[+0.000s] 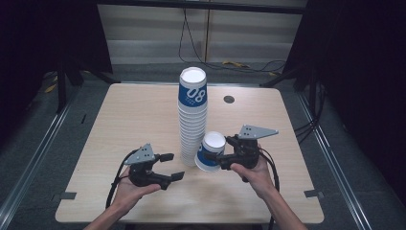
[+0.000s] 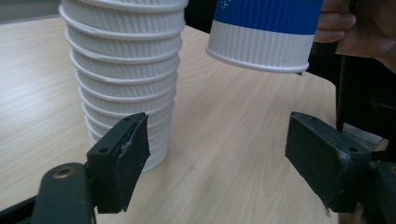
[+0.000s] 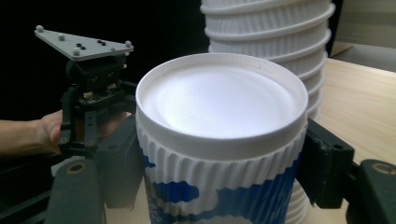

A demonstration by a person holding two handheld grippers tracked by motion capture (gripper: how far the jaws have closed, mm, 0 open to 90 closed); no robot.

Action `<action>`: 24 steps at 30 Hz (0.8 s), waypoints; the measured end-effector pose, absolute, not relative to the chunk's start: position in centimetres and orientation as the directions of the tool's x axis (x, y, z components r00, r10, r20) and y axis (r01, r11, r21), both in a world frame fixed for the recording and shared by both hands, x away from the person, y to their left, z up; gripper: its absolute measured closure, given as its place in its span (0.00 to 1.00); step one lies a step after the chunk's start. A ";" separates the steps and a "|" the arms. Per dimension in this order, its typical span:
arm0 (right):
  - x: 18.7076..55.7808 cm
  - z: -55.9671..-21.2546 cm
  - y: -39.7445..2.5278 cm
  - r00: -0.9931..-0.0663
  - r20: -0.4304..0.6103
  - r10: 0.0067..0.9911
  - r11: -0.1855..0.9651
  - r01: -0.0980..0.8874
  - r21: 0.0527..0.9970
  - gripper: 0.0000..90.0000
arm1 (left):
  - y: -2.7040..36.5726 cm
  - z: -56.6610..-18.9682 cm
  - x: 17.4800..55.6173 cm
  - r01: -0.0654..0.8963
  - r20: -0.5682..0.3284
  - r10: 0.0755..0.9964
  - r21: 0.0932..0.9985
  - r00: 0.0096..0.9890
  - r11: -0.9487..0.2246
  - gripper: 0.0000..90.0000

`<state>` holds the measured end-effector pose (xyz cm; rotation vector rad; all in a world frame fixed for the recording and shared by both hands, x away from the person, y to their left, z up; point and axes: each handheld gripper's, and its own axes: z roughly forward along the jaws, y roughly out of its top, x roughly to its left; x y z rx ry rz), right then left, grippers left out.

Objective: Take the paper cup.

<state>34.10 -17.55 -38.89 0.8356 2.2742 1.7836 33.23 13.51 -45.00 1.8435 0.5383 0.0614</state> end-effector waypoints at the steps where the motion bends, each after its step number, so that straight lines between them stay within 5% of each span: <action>1: 34.1 -39.0 -17.5 -0.842 0.229 0.489 0.146 0.338 0.930 0.30 | 13.4 -45.1 33.2 0.332 -0.223 0.389 0.912 0.894 -0.240 0.23; 24: 33.6 -41.9 -15.4 -0.866 0.277 0.416 0.202 0.386 0.900 0.30 | 12.1 -45.7 32.7 0.340 -0.248 0.335 0.906 0.909 -0.250 0.18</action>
